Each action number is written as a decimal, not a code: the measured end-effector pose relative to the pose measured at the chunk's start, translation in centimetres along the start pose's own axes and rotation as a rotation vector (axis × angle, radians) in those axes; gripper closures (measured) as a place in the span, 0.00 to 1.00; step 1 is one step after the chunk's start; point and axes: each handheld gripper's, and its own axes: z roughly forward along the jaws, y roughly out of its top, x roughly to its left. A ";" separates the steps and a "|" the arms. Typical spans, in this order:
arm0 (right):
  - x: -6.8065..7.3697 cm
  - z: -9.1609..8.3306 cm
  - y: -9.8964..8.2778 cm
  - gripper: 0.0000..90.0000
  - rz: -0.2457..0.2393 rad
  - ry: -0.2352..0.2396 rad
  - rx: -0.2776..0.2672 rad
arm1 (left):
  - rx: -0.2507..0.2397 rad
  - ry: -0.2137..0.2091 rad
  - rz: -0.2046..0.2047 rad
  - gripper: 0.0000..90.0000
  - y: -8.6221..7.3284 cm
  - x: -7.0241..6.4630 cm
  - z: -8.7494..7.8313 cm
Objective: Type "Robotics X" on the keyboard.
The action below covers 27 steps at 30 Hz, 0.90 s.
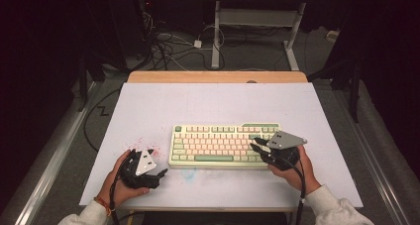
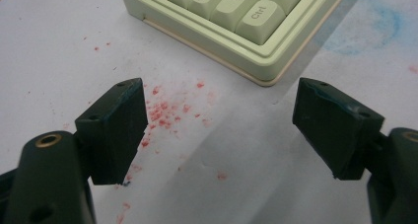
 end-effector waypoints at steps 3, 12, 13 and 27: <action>0.0 0.1 -0.1 0.94 -0.001 0.004 0.014 | 0.000 0.000 -0.001 0.23 0.0 0.0 0.0; 0.1 0.8 -0.6 1.00 -0.007 0.027 0.057 | -0.002 0.000 0.000 0.23 0.0 0.0 -0.1; 0.1 0.9 -0.7 1.00 -0.010 0.031 0.059 | -0.002 -0.001 0.000 0.22 0.0 0.0 -0.1; 0.5 2.1 -1.4 1.00 -0.021 0.035 0.115 | -0.007 -0.002 -0.001 0.23 0.1 -0.1 -0.1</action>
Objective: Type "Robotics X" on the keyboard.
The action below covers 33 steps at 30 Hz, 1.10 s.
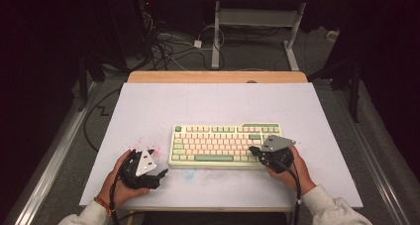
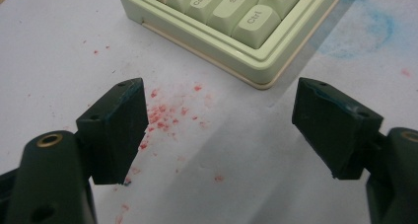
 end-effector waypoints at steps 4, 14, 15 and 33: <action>0.0 0.1 -0.1 1.00 0.000 -0.004 0.005 | -0.006 0.000 -0.005 0.25 0.1 0.0 -0.1; 0.0 0.2 -0.1 1.00 -0.003 -0.003 0.010 | -0.012 -0.002 -0.010 0.28 0.2 0.0 -0.2; 0.0 0.2 -0.1 1.00 -0.002 -0.002 0.009 | -0.012 -0.002 -0.010 0.28 0.2 0.0 -0.2; 0.1 0.5 -0.3 1.00 0.002 0.000 0.021 | -0.029 -0.035 -0.024 0.40 0.5 0.1 -0.5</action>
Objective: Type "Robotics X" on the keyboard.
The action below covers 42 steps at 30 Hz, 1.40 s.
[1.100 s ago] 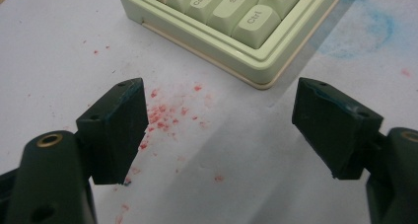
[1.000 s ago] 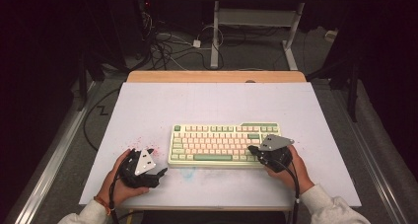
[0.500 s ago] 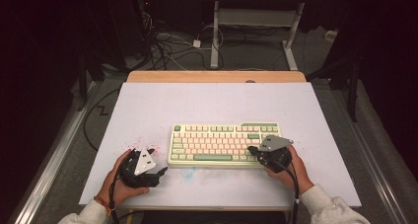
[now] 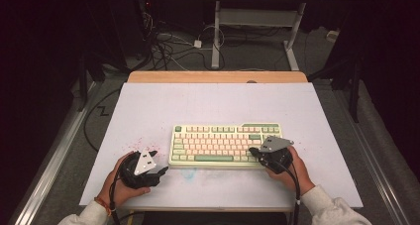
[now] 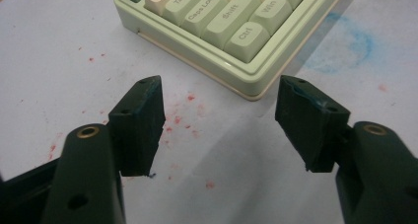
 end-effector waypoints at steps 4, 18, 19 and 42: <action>0.0 0.0 0.0 1.00 0.000 -0.002 0.004 | -0.011 -0.046 -0.028 0.62 0.5 0.3 -0.5; 0.1 0.0 0.0 1.00 0.006 -0.007 0.002 | 0.010 -0.091 -0.037 0.98 3.5 1.5 -0.8; 0.1 0.0 0.0 1.00 0.006 -0.007 0.002 | 0.011 -0.094 -0.035 0.98 3.8 1.5 -0.7; 0.2 0.0 0.0 1.00 0.002 -0.011 0.000 | 0.034 -0.158 0.039 0.98 7.9 0.4 2.9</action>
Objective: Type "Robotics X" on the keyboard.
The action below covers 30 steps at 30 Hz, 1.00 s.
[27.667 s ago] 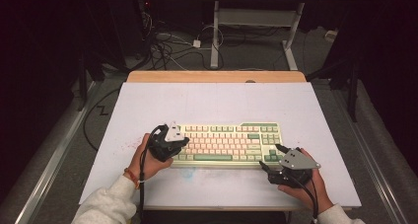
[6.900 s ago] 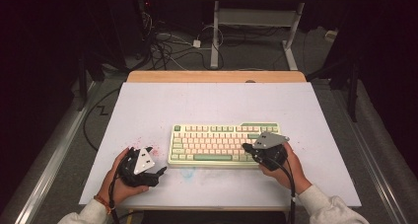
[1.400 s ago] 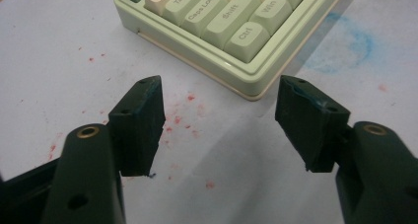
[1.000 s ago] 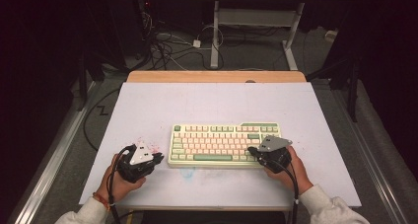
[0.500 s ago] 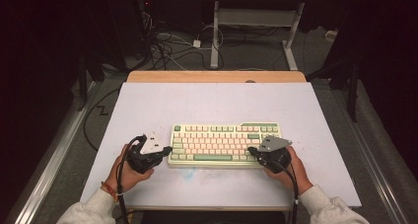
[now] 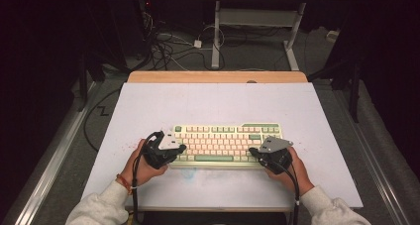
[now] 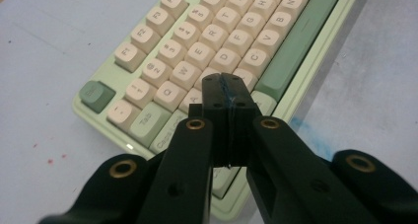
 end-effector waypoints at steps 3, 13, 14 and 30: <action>0.0 0.0 0.0 1.00 -0.003 -0.004 0.001 | 0.007 -0.008 0.011 0.98 0.4 -0.1 0.6; 0.0 0.0 0.0 1.00 -0.010 -0.004 0.000 | 0.016 -0.039 0.040 0.98 1.4 -0.7 1.7; 0.0 0.0 0.0 1.00 -0.009 -0.004 0.000 | 0.018 -0.041 0.045 0.98 1.5 -0.8 1.8; 0.1 0.0 0.0 1.00 -0.009 -0.004 0.001 | 0.001 -0.036 0.035 0.98 2.3 0.5 1.8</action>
